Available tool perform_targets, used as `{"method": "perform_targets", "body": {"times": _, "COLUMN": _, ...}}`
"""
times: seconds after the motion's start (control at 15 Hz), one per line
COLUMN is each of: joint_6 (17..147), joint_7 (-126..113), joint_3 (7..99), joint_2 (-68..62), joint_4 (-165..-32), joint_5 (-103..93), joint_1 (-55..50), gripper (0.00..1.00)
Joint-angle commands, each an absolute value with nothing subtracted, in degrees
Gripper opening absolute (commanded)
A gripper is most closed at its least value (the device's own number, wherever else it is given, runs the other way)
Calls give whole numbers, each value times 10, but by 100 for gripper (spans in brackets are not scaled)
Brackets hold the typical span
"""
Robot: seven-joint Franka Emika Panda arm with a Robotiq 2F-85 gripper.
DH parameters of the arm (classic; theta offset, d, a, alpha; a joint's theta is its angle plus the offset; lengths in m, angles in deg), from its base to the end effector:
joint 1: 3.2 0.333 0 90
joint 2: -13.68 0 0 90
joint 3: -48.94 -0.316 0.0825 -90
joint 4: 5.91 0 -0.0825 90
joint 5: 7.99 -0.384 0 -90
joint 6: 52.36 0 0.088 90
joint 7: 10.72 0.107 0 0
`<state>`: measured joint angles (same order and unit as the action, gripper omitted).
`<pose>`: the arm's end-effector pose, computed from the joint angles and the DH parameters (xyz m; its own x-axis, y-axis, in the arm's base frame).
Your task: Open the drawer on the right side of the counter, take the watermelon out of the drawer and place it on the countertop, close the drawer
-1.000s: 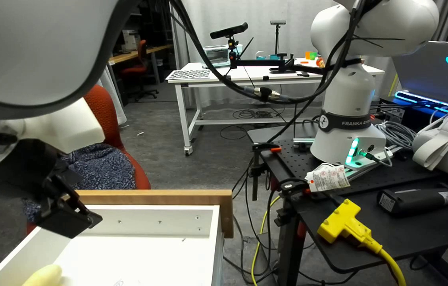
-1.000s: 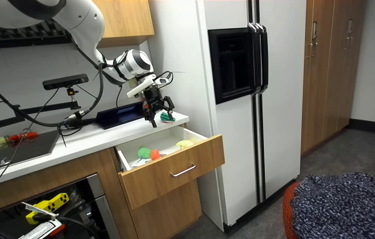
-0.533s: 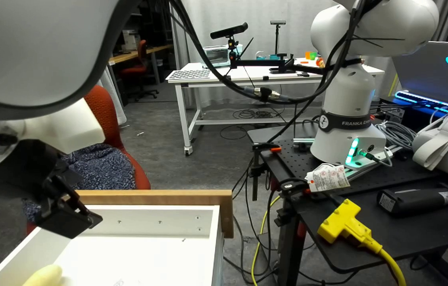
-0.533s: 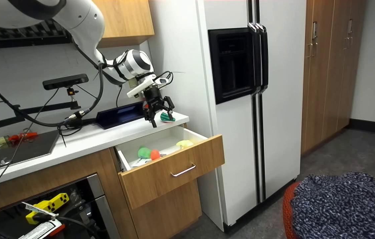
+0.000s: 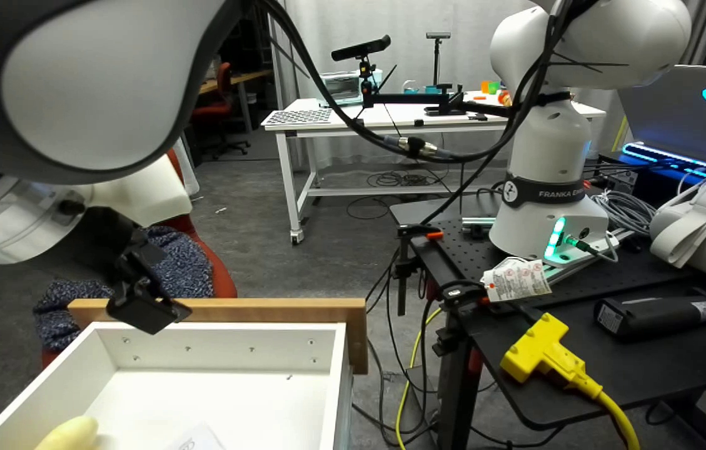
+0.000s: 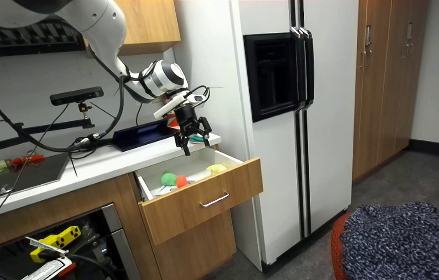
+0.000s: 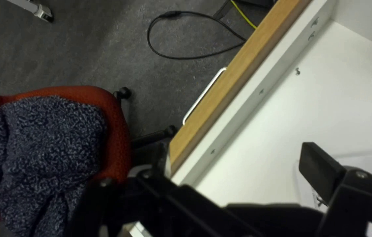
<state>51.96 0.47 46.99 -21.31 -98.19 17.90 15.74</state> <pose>0.6194 0.1956 0.2509 0.9020 0.2716 -0.3355 0.3980 -0.8243 0.4027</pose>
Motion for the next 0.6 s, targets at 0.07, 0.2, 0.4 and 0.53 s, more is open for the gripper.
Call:
{"method": "perform_targets", "body": {"times": 0.07, "joint_6": 559, "joint_7": 42, "joint_3": 480, "joint_2": -143, "joint_4": -1087, "joint_5": 178, "joint_1": 127, "gripper": 100}}
{"method": "perform_targets", "body": {"times": 0.2, "joint_6": 585, "joint_7": 65, "joint_3": 486, "joint_2": -117, "joint_4": -1125, "joint_5": 174, "joint_1": 113, "gripper": 100}}
{"method": "perform_targets", "body": {"times": 0.4, "joint_6": 619, "joint_7": 111, "joint_3": 495, "joint_2": -81, "joint_4": -1172, "joint_5": 171, "joint_1": 96, "gripper": 100}}
{"method": "perform_targets", "body": {"times": 0.53, "joint_6": 636, "joint_7": 146, "joint_3": 502, "joint_2": -63, "joint_4": -1197, "joint_5": 177, "joint_1": 90, "gripper": 100}}
